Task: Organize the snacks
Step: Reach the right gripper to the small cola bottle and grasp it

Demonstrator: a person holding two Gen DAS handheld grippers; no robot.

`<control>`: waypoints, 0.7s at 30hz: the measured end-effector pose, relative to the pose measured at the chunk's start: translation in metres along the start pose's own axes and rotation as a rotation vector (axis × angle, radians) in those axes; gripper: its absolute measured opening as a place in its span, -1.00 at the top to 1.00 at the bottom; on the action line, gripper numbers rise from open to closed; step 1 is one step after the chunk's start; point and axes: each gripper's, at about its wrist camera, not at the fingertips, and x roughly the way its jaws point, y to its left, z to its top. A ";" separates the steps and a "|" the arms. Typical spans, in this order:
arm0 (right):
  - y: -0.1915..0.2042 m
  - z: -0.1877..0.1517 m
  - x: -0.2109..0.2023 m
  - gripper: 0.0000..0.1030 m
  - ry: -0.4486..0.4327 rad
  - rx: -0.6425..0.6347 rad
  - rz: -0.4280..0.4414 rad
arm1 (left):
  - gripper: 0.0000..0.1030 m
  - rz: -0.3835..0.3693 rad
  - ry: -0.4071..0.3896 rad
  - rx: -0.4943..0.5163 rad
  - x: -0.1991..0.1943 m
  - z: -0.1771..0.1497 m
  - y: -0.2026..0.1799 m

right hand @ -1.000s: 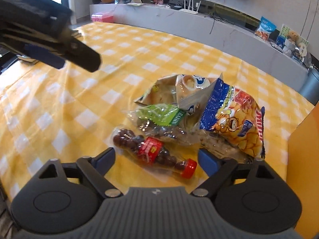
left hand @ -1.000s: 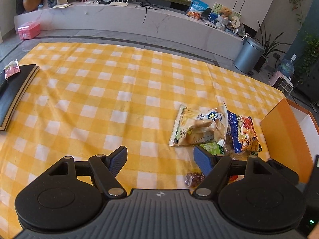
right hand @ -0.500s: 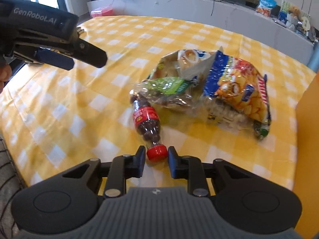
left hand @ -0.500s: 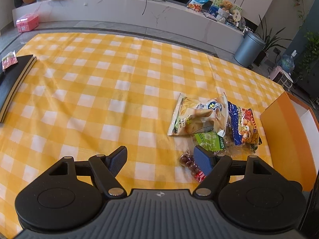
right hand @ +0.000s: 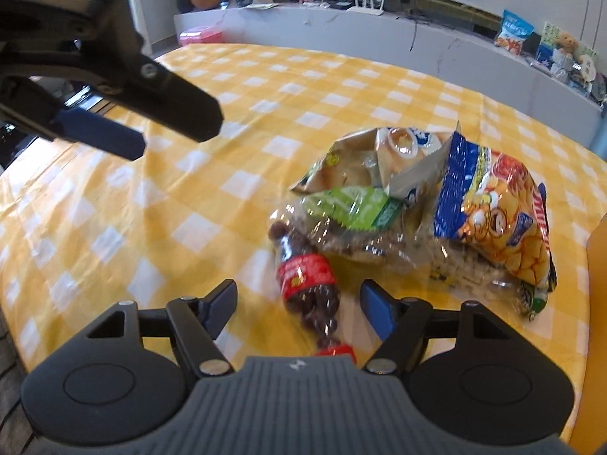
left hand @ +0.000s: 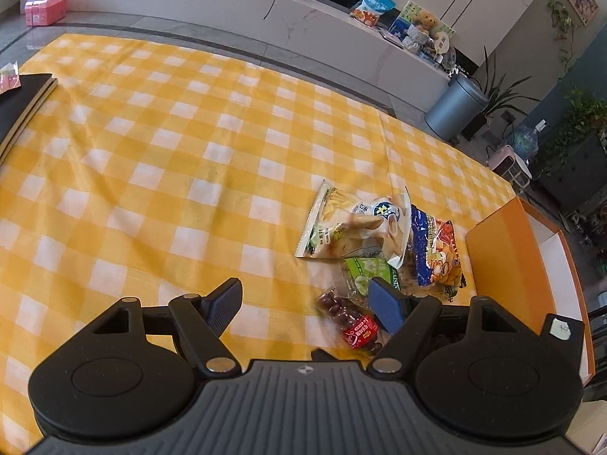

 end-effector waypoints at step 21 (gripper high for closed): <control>0.009 -0.006 0.000 0.32 -0.106 0.035 -0.116 | -0.55 0.009 -0.027 0.024 -0.002 -0.003 -0.006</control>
